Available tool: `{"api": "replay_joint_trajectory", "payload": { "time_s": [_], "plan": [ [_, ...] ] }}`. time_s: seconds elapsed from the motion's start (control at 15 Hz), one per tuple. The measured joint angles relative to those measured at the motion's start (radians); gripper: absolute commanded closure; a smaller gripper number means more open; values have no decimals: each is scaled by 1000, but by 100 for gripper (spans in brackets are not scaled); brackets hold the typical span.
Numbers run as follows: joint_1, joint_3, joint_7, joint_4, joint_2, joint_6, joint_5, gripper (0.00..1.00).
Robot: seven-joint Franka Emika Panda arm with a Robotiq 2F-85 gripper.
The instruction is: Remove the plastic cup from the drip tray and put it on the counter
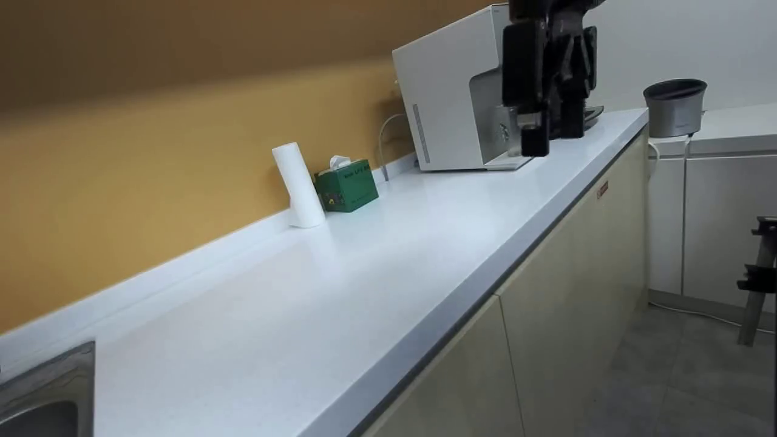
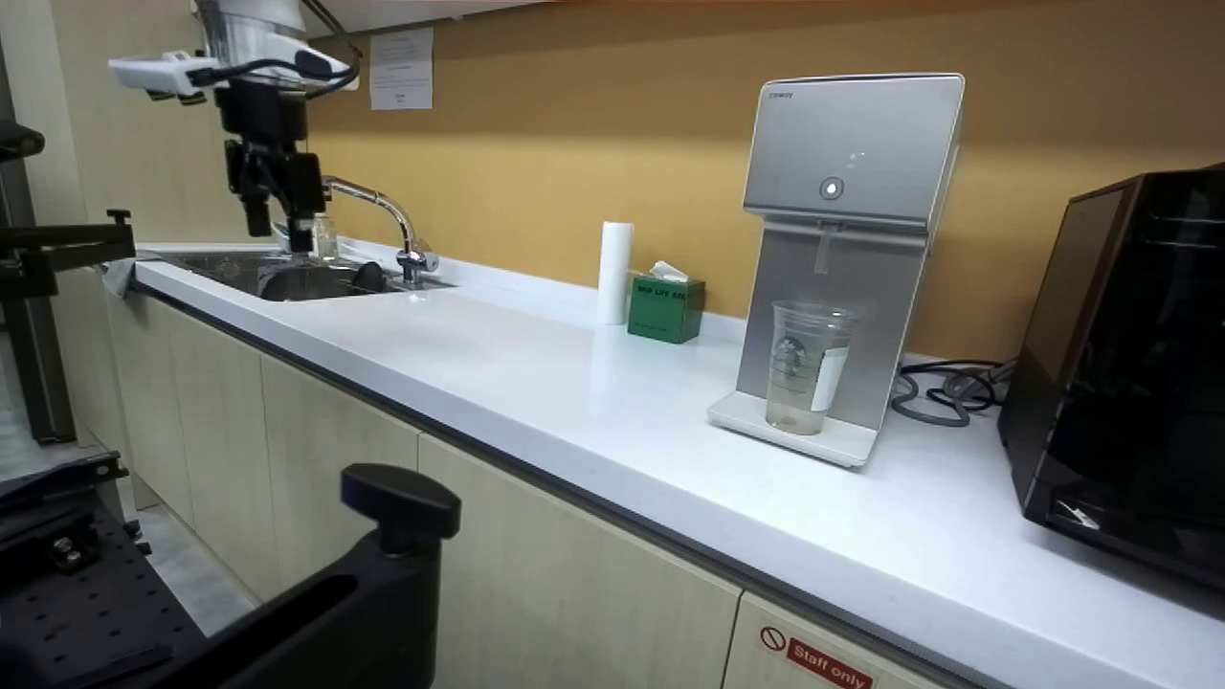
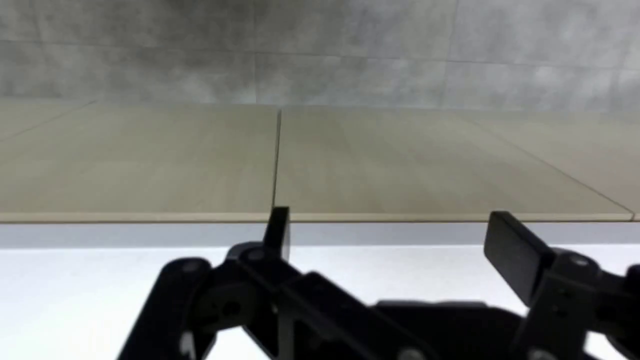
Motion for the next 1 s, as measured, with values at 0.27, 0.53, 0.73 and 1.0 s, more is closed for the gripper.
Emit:
{"api": "replay_joint_trajectory", "payload": {
  "time_s": [0.27,0.53,0.73,1.0],
  "plan": [
    [-157,-6,0,19,-2,86,-253,0],
    [-281,-39,-3,84,1,103,-402,0],
    [-294,-60,-5,113,4,84,-407,0],
    [-298,-59,4,112,11,79,-421,0]
  ]
}}
